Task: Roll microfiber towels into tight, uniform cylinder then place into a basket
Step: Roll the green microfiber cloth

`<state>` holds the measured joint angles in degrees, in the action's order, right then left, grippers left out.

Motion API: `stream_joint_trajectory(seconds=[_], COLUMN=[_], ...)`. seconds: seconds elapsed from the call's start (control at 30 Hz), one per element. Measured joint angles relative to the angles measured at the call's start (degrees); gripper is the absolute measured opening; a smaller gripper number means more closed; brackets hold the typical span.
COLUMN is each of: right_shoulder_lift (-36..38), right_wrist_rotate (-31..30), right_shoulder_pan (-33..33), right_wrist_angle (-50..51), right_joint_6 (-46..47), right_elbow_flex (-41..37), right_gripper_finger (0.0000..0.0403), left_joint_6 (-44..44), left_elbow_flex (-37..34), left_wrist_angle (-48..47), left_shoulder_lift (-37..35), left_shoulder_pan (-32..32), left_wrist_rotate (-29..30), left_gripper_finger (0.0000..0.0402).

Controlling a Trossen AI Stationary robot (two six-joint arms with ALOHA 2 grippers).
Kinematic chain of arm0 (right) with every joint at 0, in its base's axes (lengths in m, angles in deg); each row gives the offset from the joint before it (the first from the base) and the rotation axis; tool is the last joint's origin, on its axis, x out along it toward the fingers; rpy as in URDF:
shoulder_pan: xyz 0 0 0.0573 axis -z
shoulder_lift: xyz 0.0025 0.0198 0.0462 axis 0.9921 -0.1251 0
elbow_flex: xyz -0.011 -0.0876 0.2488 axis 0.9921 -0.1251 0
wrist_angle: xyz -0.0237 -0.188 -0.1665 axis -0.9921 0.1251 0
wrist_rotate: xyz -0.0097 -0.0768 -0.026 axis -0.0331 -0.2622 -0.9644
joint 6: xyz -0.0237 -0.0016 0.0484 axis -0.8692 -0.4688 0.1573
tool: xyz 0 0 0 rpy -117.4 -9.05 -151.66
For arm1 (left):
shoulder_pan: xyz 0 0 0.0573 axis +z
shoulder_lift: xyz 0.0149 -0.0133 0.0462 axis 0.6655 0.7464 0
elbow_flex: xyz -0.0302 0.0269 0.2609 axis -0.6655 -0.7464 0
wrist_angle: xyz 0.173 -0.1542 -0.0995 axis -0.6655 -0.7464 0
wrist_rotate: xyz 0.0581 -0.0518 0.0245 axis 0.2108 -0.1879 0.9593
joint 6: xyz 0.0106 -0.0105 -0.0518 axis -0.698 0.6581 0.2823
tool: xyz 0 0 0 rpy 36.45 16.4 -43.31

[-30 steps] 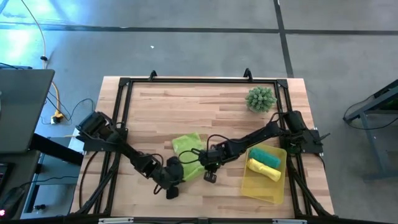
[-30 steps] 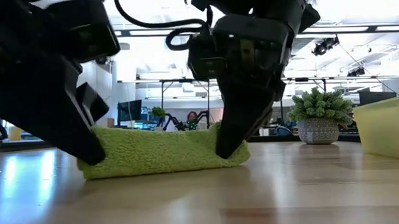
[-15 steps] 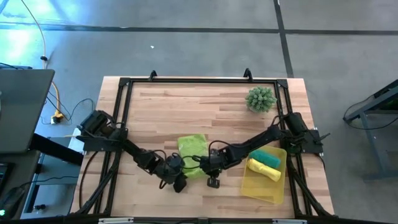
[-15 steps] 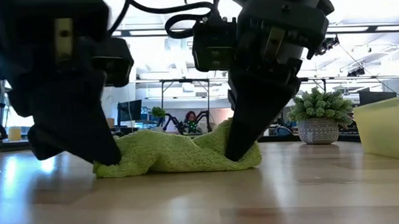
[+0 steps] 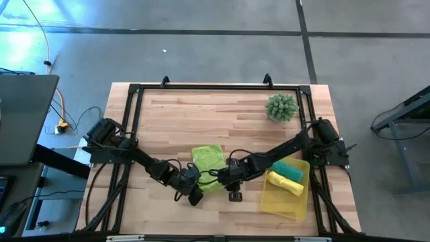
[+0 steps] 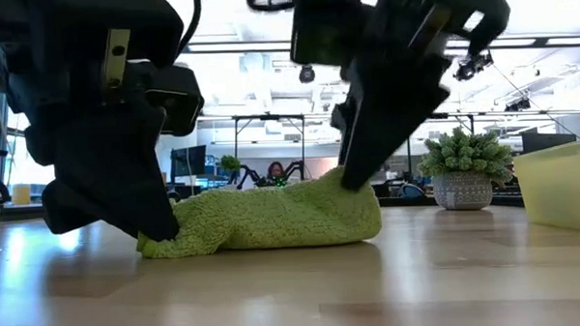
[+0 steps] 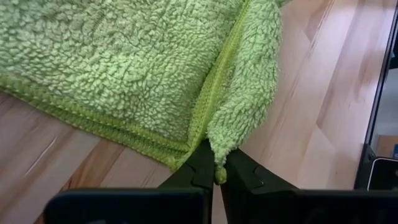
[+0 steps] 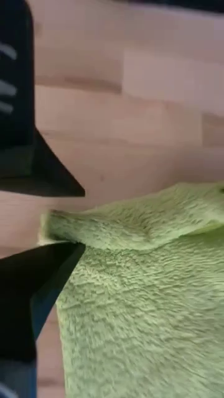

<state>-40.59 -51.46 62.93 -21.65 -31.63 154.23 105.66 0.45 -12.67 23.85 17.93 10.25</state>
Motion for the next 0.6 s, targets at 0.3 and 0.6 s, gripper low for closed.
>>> stream_joint_trajectory(seconds=[0.3, 0.6], right_shoulder_lift=[4.6, 0.0], right_wrist_rotate=[-2.5, -21.5], right_shoulder_pan=[-5.7, -9.7], right_wrist_angle=[-2.2, -3.7], right_joint_6=[-14.4, -20.8], right_elbow_flex=[0.0, 0.0], right_gripper_finger=[0.0133, 0.0133], left_joint_6=[0.0, -0.4], left_elbow_flex=[-0.1, -0.2], left_wrist_angle=[0.0, 0.2], left_shoulder_lift=[0.1, 0.1], left_shoulder_pan=[0.6, 1.1], left_wrist_rotate=[-1.4, -1.8], left_gripper_finger=[0.0005, 0.0005])
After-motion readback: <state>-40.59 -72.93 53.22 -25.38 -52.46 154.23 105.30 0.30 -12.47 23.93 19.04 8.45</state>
